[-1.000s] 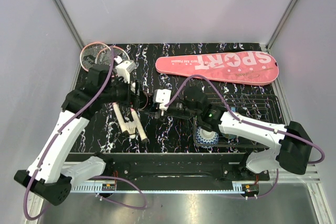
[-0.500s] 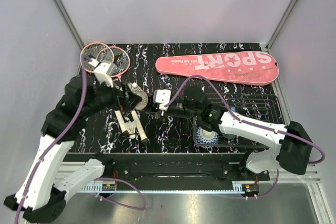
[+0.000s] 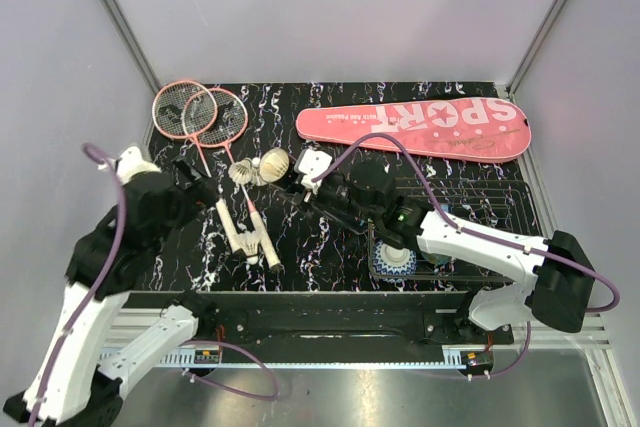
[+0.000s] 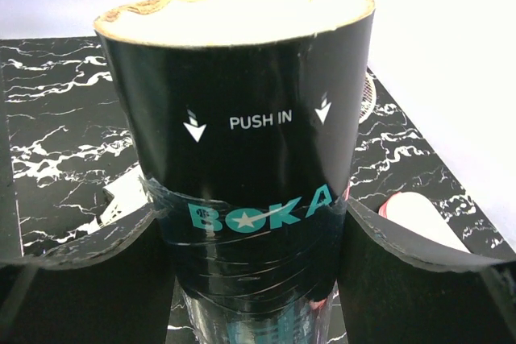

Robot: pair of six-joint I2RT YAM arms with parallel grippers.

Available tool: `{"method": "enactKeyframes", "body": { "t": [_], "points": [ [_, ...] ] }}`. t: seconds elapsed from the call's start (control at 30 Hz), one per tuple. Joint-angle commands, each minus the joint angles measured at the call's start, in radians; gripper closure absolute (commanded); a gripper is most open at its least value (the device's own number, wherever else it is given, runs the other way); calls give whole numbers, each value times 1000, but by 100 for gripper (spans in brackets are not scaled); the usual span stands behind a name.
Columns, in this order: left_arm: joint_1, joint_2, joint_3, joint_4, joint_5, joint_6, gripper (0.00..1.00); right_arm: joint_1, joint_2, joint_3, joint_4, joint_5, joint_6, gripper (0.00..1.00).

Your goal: Pack up the badminton gear

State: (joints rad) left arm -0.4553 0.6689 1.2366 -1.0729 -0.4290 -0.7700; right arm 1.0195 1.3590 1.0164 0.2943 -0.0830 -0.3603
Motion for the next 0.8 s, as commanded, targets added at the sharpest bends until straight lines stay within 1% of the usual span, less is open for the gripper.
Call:
{"method": "enactKeyframes", "body": {
  "t": [0.0,0.03,0.07,0.1,0.13,0.17,0.23,0.27,0.3,0.37,0.43,0.47,0.5,0.57,0.67,0.77],
  "points": [
    [12,154,-22,-133,-35,-271,1,5,-21,37,52,57,43,59],
    [23,185,-17,-142,-4,-316,1,5,-23,37,54,51,43,59],
    [73,217,-17,-169,36,-336,1,5,-27,34,54,49,43,59],
    [110,282,-23,-180,129,-348,1,5,-35,31,55,46,43,59],
    [153,313,-31,-193,177,-363,1,4,-38,30,57,45,40,60],
    [249,364,-45,-197,275,-358,1,7,-43,25,58,43,40,60],
    [332,396,-103,-174,347,-350,1,5,-57,18,63,39,35,60],
    [386,412,-130,-118,407,-353,1,5,-64,14,65,37,34,60],
    [403,419,-185,-80,423,-360,1,5,-66,13,68,34,34,60],
    [426,466,-227,-6,522,-393,1,7,-72,8,74,25,30,60],
    [426,514,-261,24,570,-428,1,5,-74,5,74,22,30,60],
    [428,562,-272,40,593,-439,1,5,-75,5,74,20,30,60],
    [428,589,-287,50,649,-443,2,7,-75,4,74,20,29,60],
    [423,654,-296,59,693,-451,5,7,-75,2,77,17,27,60],
    [420,707,-319,60,688,-466,9,5,-75,-1,86,8,24,60],
    [420,730,-373,97,696,-494,16,5,-72,-7,95,0,23,60]
  ]
}}
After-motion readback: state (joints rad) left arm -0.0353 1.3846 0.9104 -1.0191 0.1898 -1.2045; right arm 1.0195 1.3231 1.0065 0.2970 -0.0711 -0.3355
